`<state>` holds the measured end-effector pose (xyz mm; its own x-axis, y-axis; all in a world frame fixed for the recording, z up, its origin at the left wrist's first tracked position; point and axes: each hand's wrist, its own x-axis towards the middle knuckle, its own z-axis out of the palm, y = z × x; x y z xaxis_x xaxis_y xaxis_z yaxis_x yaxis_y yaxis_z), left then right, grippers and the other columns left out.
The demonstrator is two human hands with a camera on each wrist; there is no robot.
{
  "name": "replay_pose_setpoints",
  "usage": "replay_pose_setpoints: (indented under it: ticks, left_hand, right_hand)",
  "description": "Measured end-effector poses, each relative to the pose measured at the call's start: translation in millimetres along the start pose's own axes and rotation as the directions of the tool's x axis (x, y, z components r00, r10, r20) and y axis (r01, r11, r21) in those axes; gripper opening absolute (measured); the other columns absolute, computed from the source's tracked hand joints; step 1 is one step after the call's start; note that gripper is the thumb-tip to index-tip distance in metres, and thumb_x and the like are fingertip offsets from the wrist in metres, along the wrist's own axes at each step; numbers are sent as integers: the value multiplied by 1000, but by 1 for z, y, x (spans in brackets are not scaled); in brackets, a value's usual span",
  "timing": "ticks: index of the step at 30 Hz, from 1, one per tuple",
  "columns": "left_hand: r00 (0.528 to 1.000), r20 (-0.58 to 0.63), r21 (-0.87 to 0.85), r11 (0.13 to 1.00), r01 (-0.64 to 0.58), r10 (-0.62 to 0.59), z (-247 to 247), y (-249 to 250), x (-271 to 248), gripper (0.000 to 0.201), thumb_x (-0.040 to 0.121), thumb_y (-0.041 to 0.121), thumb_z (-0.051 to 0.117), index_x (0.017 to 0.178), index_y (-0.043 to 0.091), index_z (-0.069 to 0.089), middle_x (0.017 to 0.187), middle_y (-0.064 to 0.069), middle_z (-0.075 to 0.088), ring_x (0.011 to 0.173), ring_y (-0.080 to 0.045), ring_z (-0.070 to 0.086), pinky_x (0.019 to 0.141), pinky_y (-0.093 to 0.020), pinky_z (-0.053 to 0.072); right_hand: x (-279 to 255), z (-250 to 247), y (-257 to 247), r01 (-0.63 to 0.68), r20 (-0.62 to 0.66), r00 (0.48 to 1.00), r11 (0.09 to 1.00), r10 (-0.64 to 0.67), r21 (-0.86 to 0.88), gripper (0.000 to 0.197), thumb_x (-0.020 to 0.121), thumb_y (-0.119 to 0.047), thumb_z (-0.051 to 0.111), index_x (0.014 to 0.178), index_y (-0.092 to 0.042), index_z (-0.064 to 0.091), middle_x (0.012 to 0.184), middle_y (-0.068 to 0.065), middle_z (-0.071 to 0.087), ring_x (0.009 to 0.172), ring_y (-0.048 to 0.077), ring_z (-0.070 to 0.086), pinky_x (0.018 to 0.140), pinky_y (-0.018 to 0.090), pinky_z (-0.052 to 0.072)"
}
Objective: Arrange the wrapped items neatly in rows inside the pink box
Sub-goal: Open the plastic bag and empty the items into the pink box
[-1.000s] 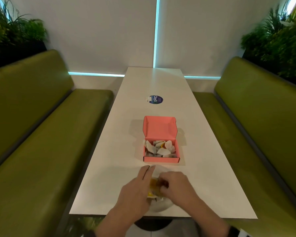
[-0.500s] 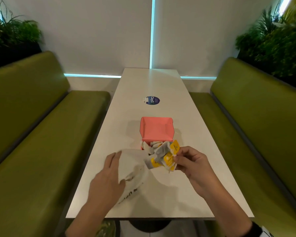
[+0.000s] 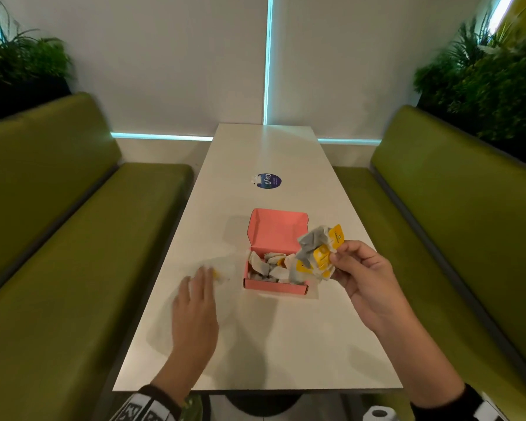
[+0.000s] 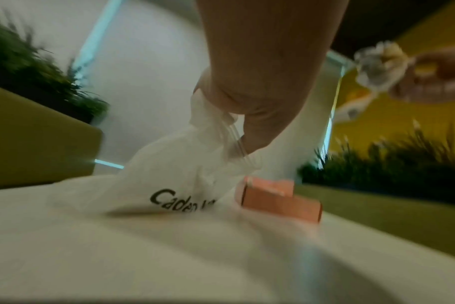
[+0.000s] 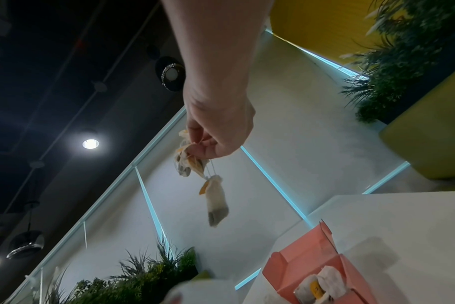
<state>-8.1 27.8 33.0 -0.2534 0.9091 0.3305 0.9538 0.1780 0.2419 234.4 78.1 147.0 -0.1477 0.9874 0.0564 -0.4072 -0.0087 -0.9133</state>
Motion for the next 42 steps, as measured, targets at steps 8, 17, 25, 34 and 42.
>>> replay_pose_setpoints:
  ticks: [8,17,25,34,42]
  left_hand:
    - [931,359,-35,996,85,-67,42,-7,-18,43,98,43,32,137,25,24,128,2,50,118,-17,46,100,-32,39]
    - [991,126,-701,704,116,-38,0,22,21,70,82,73,20,135,28,31,144,6,36,131,-15,39,105,-33,37]
    - [779,597,-644,-464,609,193,-20,50,50,75,82,74,15,135,28,39,128,-18,58,109,-43,59,90,-56,50]
    - [764,636,-652,-455,607,108,-19,55,56,47,96,54,28,118,26,58,110,-9,69,93,-24,68,76,-43,57]
    - [734,644,-765,-172,620,-216,-7,60,54,14,90,6,56,99,12,65,95,-14,66,78,-24,65,61,-33,56]
  right_hand:
    - [1,0,7,-32,-40,999,998,30,-50,24,80,10,57,69,-11,63,66,2,65,58,13,61,53,20,51]
    - [15,34,0,-51,60,997,994,57,-93,33,82,12,55,64,-14,65,68,3,63,60,17,59,62,28,50]
    - [32,69,10,-33,147,987,988,56,-154,30,81,13,58,66,-13,64,67,5,62,58,16,57,54,23,49]
    - [33,56,79,-72,9,996,829,92,-555,23,78,6,64,71,-16,65,71,1,65,65,15,61,66,30,56]
    - [57,38,96,9,23,1000,595,17,-803,15,82,-15,69,93,-6,73,90,-8,47,76,2,51,63,7,36]
